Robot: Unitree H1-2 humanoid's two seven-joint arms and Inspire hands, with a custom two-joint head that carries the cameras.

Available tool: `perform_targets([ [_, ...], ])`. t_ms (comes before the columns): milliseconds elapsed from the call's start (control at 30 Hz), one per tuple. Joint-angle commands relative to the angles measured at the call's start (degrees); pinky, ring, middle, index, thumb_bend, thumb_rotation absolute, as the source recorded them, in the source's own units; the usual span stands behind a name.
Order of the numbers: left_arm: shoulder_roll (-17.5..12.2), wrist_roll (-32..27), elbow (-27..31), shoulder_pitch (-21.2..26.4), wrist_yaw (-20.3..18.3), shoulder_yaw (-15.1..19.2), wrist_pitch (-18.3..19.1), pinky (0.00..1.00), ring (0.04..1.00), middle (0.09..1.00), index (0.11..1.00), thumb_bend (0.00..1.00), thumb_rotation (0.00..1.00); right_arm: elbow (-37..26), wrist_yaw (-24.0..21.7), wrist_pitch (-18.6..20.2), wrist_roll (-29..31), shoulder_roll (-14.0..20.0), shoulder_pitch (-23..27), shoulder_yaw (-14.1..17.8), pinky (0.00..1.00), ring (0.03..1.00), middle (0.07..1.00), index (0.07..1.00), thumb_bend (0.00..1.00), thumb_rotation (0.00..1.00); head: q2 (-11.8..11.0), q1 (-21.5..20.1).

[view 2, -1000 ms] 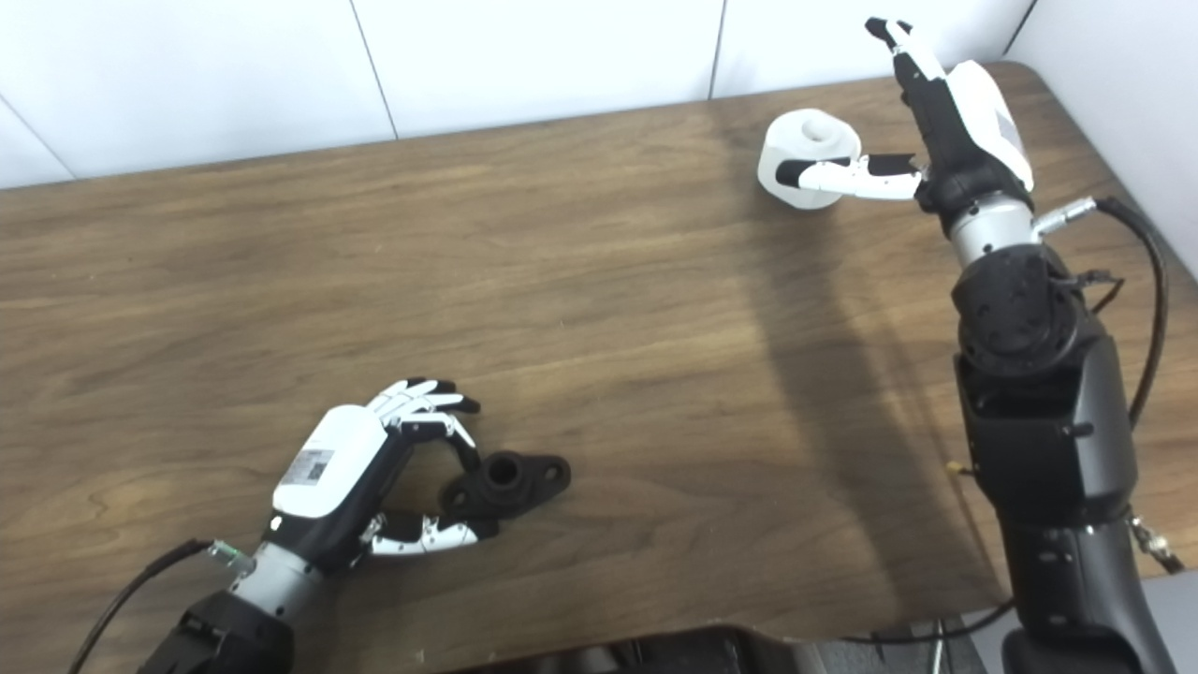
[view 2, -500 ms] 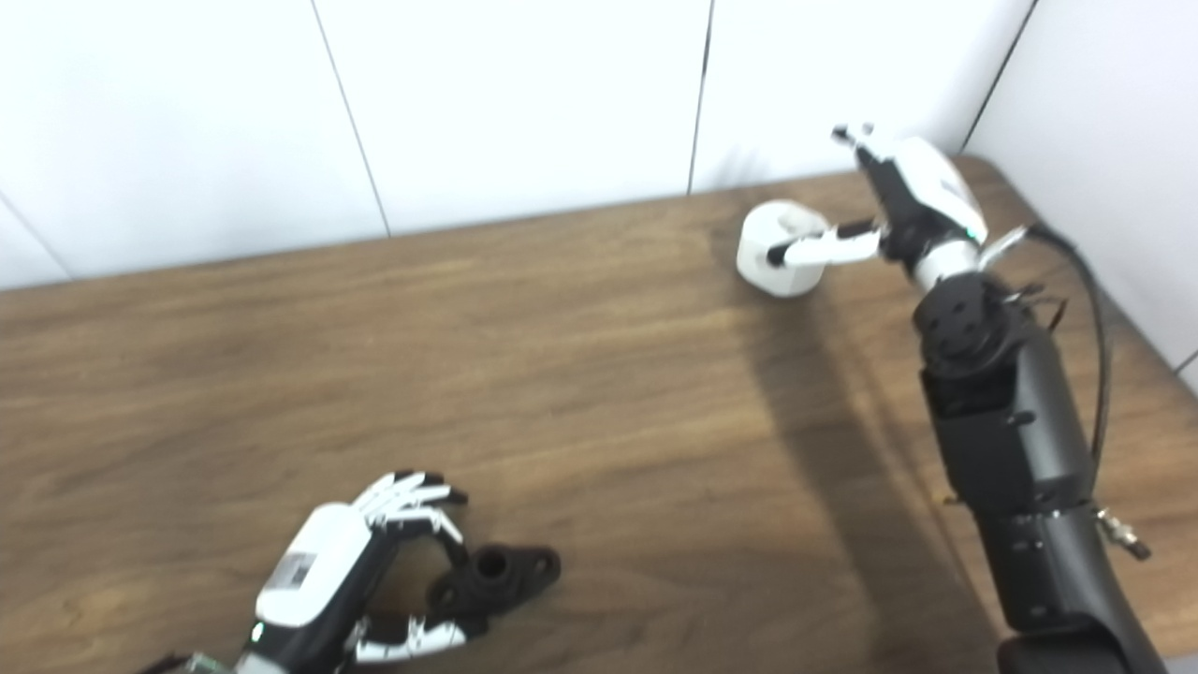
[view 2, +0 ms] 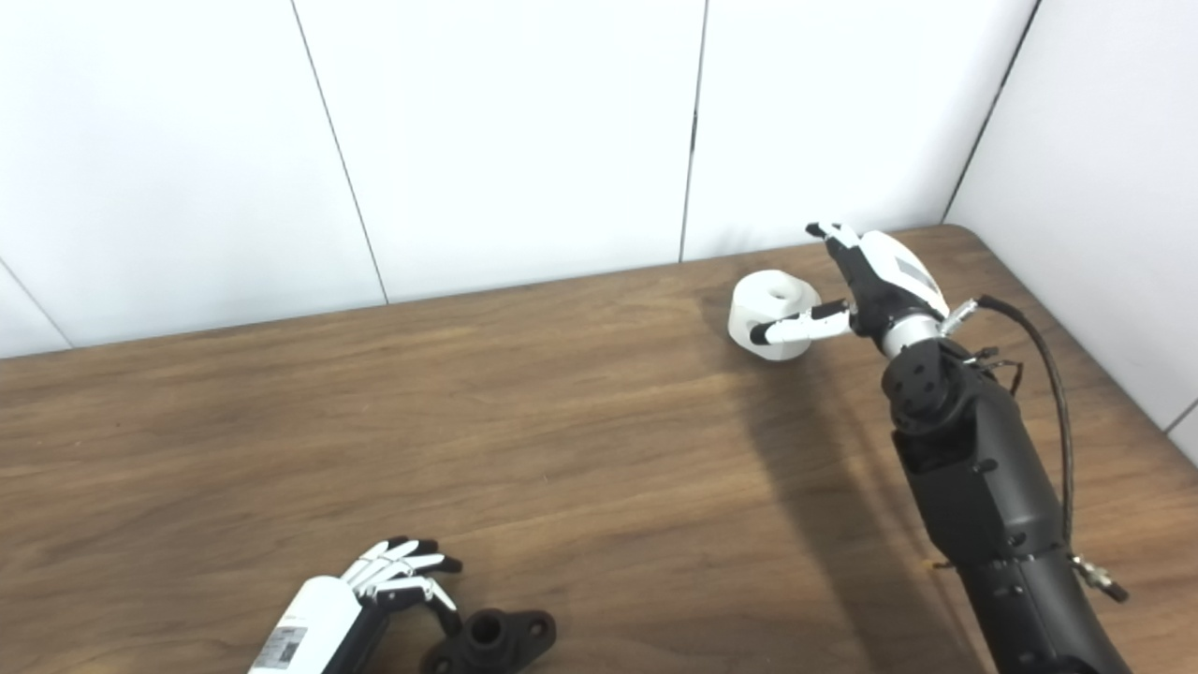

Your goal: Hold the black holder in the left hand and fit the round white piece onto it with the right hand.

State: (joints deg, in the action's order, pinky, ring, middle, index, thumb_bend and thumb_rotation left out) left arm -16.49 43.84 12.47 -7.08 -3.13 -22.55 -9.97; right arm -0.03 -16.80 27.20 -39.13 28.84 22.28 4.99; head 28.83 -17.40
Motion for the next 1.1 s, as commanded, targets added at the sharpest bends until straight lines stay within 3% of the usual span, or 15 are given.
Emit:
perform_targets([
  [0,-1.2,1.6,-4.5,-1.9,-4.0,-0.7,3.4,0.9,0.88,0.791,0.484,0.52,0.05,-0.9,0.5,-0.3,-1.1,1.4,3.1,0.8,0.97,1.0,0.983,0.923,0.9,0.4,0.1,0.0],
  [300,-1.3,1.9,-4.1,-2.1,-3.9,-0.7,3.6,0.9,0.873,0.785,0.484,0.52,0.05,2.9,0.3,-0.3,-3.4,0.4,4.7,0.9,0.94,1.0,0.982,0.9,0.89,0.4,0.5,0.3],
  [1067,-1.3,2.0,-3.5,-2.2,-4.0,-0.8,3.6,0.89,0.874,0.783,0.484,0.52,0.05,9.9,-1.0,-0.3,-6.8,1.6,9.4,-4.4,0.96,0.992,0.92,0.849,0.88,0.41,0.7,0.2],
])
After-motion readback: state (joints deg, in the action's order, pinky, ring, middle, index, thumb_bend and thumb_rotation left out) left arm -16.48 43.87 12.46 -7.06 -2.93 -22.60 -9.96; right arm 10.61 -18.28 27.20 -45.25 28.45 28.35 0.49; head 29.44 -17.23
